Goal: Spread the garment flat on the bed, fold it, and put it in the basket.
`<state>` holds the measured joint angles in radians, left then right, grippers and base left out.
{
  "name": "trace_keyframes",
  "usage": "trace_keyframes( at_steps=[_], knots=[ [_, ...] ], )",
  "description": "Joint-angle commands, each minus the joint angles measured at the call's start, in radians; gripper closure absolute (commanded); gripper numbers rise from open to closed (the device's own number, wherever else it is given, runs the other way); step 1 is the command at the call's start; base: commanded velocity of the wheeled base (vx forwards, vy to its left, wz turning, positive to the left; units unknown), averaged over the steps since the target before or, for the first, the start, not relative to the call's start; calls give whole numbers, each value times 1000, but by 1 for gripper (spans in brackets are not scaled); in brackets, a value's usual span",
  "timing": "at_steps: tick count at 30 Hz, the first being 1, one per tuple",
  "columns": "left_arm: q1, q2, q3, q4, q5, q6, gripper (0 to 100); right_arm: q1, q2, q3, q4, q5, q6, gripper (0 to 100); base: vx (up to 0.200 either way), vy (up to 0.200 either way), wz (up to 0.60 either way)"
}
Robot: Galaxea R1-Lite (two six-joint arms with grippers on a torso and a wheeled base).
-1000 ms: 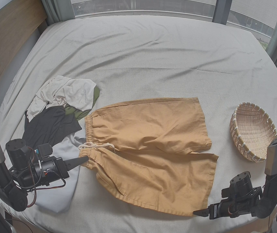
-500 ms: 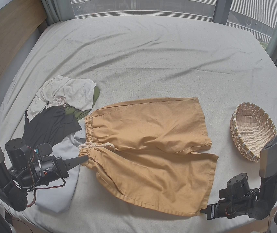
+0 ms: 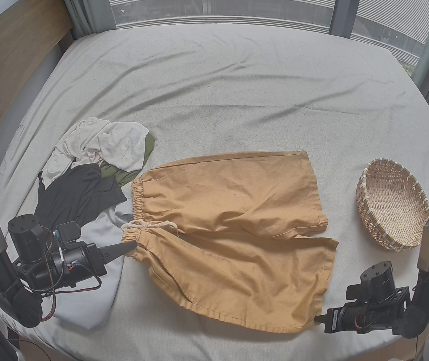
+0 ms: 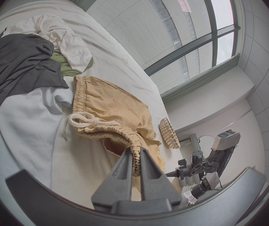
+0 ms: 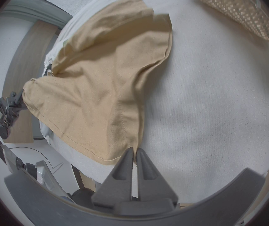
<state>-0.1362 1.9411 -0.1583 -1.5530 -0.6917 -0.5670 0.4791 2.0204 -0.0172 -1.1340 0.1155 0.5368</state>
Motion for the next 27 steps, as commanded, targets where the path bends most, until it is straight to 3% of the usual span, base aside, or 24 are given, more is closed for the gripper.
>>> trace_keyframes(
  at_steps=[1, 16, 27],
  knots=[
    [0, -1, 0, -2, 0, -1, 100, -16, -117, 17, 3, 3, 3, 100, 0, 0, 0],
    [4, -1, -6, -2, 0, -2, 100, -47, -338, -32, -13, 56, 61, 100, 0, 0, 0],
    [6, -2, -7, -2, 0, -2, 100, -67, -319, -72, -1, 61, 94, 100, 0, 0, 0]
  ],
)
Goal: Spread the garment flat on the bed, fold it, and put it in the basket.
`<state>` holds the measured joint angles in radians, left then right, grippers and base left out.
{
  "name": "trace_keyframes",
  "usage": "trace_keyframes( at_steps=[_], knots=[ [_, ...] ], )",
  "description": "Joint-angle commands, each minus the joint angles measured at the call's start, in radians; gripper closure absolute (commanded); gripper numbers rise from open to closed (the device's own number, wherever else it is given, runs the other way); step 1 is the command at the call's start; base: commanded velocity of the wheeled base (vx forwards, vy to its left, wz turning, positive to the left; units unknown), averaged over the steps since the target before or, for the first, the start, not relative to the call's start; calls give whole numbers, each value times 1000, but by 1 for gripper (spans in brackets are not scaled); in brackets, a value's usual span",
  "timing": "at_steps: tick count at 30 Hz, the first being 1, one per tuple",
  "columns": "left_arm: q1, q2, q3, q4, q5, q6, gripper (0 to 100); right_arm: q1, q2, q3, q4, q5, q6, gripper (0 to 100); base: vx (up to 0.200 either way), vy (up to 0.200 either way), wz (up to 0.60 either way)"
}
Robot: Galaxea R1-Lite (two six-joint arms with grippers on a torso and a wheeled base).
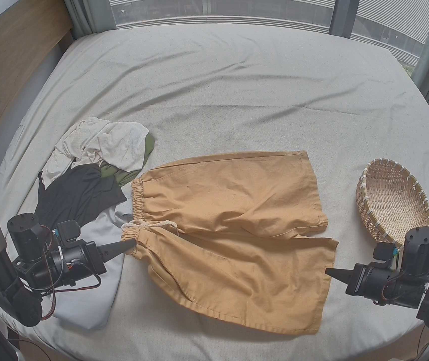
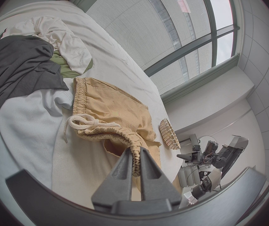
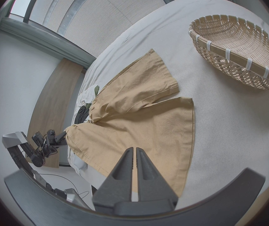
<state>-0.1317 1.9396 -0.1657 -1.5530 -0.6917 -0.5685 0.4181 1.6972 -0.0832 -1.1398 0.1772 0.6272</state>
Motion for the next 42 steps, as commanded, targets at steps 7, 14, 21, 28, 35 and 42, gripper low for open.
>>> trace_keyframes(
  at_steps=[7, 14, 21, 28, 35, 42],
  knots=[
    [-5, -1, 0, -2, 0, -1, 100, -4, 157, 83, 180, -5, -124, 100, 0, 0, 0],
    [-2, -2, -1, -2, 0, -1, 100, 50, 280, 83, 190, -58, -141, 0, 0, 0, 0],
    [1, -4, -3, -2, 0, -1, 100, 123, 433, 83, 92, -102, -129, 0, 0, 0, 0],
    [3, -4, -3, -2, 0, -1, 100, 157, 532, 83, -26, -120, -100, 0, 0, 0, 0],
    [3, -5, -3, -2, 0, -1, 100, 157, 561, 83, -107, -122, -73, 100, 0, 0, 0],
    [1, -8, -3, -2, 0, -2, 100, 148, 541, 83, -141, -150, -57, 100, 0, 0, 0]
  ],
)
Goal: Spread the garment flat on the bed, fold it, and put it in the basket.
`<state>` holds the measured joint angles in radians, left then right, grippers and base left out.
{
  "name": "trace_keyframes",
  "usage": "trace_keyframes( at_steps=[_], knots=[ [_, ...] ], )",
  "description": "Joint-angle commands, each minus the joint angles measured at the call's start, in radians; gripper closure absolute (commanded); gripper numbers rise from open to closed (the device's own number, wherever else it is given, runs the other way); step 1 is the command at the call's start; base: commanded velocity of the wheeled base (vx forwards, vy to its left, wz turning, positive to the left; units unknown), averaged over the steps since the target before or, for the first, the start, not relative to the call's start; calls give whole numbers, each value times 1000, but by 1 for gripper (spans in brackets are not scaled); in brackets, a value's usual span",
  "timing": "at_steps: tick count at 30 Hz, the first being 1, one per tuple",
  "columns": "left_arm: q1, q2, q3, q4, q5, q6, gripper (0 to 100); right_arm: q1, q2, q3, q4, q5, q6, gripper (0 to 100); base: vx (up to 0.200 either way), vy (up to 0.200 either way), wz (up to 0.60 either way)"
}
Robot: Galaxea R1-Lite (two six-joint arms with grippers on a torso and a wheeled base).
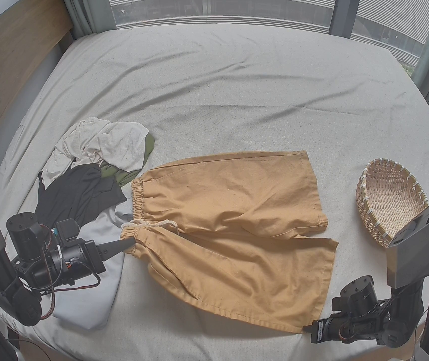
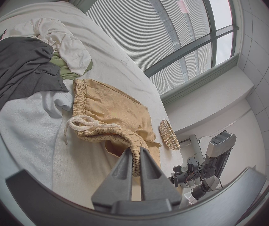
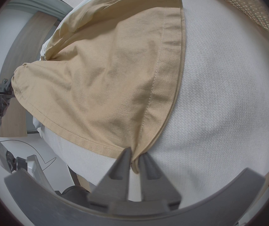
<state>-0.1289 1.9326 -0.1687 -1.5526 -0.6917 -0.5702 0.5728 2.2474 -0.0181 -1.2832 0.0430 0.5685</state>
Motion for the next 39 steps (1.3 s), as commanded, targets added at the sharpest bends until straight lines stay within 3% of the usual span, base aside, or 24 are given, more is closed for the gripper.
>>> trace_keyframes(
  at_steps=[1, 16, 22, 39],
  knots=[
    [-1, -1, 0, -3, 0, 0, 100, -8, -29, 18, 8, -18, 2, 100, 0, 0, 0],
    [0, -3, 0, -3, 0, -3, 100, -106, -414, 18, 45, -12, -1, 100, 0, 0, 0],
    [-3, -37, -8, -3, 0, -7, 100, -146, -583, 3, 56, 25, -1, 100, 0, 0, 0],
    [2, -61, -5, -3, -2, -8, 100, -205, -585, -184, 59, 80, 2, 100, 0, 0, 0]
  ],
)
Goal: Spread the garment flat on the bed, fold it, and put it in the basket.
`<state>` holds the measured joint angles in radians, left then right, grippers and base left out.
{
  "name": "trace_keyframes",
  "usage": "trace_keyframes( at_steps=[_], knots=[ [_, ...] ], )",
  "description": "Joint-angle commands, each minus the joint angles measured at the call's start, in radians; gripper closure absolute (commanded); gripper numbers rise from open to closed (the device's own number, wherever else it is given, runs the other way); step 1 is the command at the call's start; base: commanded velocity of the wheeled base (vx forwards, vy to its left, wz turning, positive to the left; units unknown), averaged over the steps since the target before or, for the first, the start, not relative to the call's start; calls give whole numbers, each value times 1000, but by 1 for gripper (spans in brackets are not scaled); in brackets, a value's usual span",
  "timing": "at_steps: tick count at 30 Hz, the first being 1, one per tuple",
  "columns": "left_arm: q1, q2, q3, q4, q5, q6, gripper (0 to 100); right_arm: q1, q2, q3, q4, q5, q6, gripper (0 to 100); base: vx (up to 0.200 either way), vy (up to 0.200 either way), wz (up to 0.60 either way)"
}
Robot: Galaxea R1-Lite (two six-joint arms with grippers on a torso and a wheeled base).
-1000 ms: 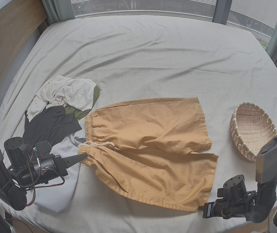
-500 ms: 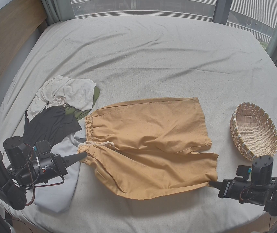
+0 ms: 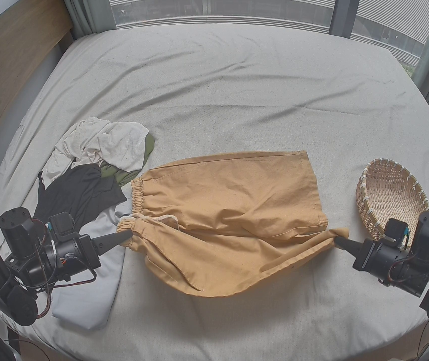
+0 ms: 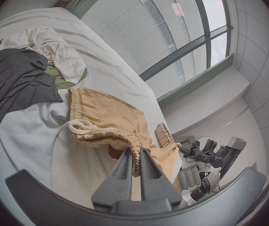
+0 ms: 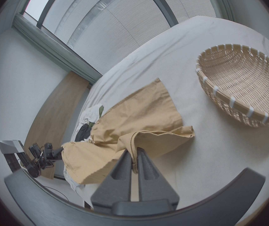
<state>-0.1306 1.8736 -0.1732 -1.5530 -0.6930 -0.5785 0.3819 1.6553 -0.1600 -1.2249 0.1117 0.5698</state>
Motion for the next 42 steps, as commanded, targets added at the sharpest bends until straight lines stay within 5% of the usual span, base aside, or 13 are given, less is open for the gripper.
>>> trace_keyframes(
  at_steps=[1, 27, 37, 42],
  knots=[
    [3, -2, 1, -2, 0, 2, 100, -15, 9, -49, 1, 11, 1, 100, 0, 0, 0],
    [28, -7, -11, -1, 0, -1, 100, -112, 73, -349, 159, 149, -5, 100, 0, 0, 0],
    [42, -11, -31, -1, 1, -3, 100, -117, 70, -372, 145, 151, -5, 100, 0, 0, 0],
    [40, -28, -45, -1, 0, -76, 100, -115, 67, -381, 142, 151, -5, 100, 0, 0, 0]
  ],
)
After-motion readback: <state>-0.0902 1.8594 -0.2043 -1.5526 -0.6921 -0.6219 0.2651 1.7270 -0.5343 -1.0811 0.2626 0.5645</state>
